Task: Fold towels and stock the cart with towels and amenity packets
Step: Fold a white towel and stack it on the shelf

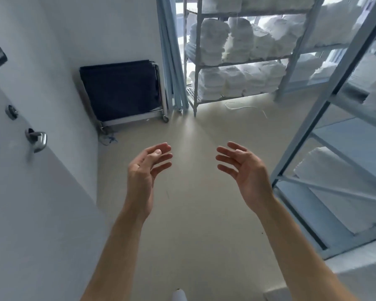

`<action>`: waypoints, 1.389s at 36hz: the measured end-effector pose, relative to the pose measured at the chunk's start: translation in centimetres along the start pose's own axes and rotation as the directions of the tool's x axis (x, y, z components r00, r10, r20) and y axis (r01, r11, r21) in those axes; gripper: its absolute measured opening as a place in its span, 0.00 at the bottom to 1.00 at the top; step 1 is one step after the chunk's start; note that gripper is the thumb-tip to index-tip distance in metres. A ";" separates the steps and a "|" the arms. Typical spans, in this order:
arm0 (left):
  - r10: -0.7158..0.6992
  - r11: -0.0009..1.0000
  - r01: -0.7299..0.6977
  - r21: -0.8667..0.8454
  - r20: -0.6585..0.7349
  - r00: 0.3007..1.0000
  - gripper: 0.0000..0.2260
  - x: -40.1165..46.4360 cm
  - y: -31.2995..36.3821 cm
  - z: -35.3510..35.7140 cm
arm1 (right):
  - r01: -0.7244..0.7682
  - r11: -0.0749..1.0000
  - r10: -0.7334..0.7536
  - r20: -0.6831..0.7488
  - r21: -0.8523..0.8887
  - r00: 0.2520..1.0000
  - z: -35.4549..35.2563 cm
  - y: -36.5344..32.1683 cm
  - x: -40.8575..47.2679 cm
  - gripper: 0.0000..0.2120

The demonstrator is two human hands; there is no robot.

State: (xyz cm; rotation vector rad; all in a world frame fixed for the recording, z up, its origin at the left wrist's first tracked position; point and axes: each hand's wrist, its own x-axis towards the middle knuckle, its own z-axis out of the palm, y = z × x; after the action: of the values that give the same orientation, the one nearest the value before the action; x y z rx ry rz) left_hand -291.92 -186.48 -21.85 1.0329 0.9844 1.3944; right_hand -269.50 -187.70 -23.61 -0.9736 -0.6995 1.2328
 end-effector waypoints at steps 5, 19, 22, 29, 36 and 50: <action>-0.020 0.999 0.018 0.029 0.074 0.997 0.12 10.2 -0.5 2.7 | 0.039 0.999 -0.038 -0.041 0.025 0.998 0.8 -1.5 8.5 0.15; 0.000 0.999 -0.010 0.048 0.198 0.980 0.16 35.2 -4.4 13.0 | 0.111 0.987 -0.098 -0.114 0.115 0.989 -3.7 -4.3 33.2 0.15; 0.014 0.997 -0.027 0.073 0.181 0.983 0.13 41.1 -5.5 15.8 | 0.111 0.985 -0.097 -0.109 0.134 0.989 -5.0 -5.3 39.9 0.15; 0.040 0.998 -0.047 0.040 0.163 0.986 0.12 53.9 -6.6 23.9 | 0.127 0.986 -0.118 -0.091 0.106 0.989 -7.2 -9.3 54.2 0.15; -0.027 0.994 0.047 -0.101 0.196 0.980 0.12 63.1 -10.6 32.0 | 0.130 0.987 -0.115 -0.145 0.095 0.983 -11.0 -11.8 64.3 0.15; -0.194 0.924 0.321 -0.207 0.471 0.861 0.12 85.9 -21.8 51.1 | 0.272 0.943 -0.167 -0.433 0.193 0.886 -21.8 -16.5 84.8 0.17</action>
State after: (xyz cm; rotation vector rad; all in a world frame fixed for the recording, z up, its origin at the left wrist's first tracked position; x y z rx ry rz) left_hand -239.70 -98.50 -23.25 0.9086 0.5430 0.9755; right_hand -224.65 -110.71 -23.91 -0.8781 -0.3006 0.8488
